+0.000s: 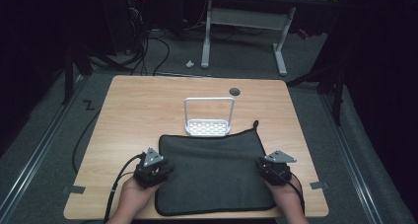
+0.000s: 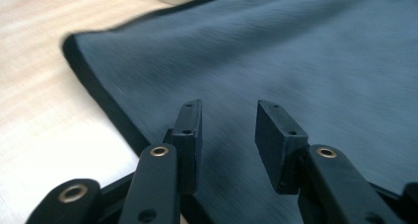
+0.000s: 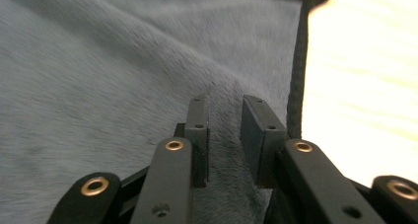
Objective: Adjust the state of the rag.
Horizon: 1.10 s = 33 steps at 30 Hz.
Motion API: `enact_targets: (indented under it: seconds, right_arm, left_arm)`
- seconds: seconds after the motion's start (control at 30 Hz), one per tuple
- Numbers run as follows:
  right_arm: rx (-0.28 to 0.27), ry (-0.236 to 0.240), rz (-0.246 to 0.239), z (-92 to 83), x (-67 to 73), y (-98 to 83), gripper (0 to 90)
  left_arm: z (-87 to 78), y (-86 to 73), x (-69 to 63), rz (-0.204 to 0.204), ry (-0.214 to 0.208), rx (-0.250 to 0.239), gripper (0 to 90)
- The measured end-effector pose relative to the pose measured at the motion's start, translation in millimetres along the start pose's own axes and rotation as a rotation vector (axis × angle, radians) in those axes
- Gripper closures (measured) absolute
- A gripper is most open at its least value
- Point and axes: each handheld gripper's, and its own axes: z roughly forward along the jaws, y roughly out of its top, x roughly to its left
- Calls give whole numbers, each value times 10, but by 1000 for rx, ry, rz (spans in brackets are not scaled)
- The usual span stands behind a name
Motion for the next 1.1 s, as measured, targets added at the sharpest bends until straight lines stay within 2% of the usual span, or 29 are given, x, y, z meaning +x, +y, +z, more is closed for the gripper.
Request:
enact_targets:
  seconds: [0.03,0.1,0.17,0.2,0.33,0.4,0.47,0.5,0.57,0.63,0.73,0.77,0.83,0.87,0.93,1.0,1.1]
  right_arm:
    - [24,-3,-1,38,-13,-12,749]
    - [21,12,27,18,-52,-51,752]
    - [35,-3,24,-62,-75,-109,752]
    - [40,-10,19,-108,-100,-148,752]
    - [49,-44,65,-276,-271,-317,748]
    - [46,-48,88,-316,-317,-357,709]
    - [23,-25,102,-347,-305,-360,679]
    - [4,-15,102,-362,-281,-349,670]
    - [-28,-4,85,-391,-192,-303,638]
    - [-55,17,73,-401,-98,-248,626]
    - [-74,42,23,-377,55,-168,589]
    - [-72,45,10,-366,106,-144,587]
    - [-81,54,-10,-343,198,-109,594]
    - [-80,55,-14,-334,238,-92,592]
    - [-88,70,-20,-320,297,-59,565]
    - [-94,91,-19,-314,361,-23,549]
    - [-102,112,-45,-300,472,24,520]
  left_arm:
    - [53,17,24,-1,6,21,640]
    - [143,13,0,-7,-6,50,648]
    - [165,8,-92,15,-16,38,648]
    - [177,14,-145,21,-36,37,648]
    - [236,25,-340,43,-91,20,648]
    - [229,22,-358,32,-104,13,645]
    - [193,27,-299,25,-86,-12,631]
    - [175,40,-230,15,-69,-24,622]
    - [155,78,-67,-39,-36,-52,582]
    - [153,125,77,-73,-7,-89,554]
    - [228,223,206,-74,-9,-112,535]
    - [267,266,227,-65,2,-100,516]
    - [352,352,256,-74,8,-72,454]
    - [389,379,268,-84,11,-81,452]
    - [466,428,297,-107,14,-57,460]
    - [552,454,302,-103,30,-29,430]
    - [632,460,291,-111,39,-17,435]
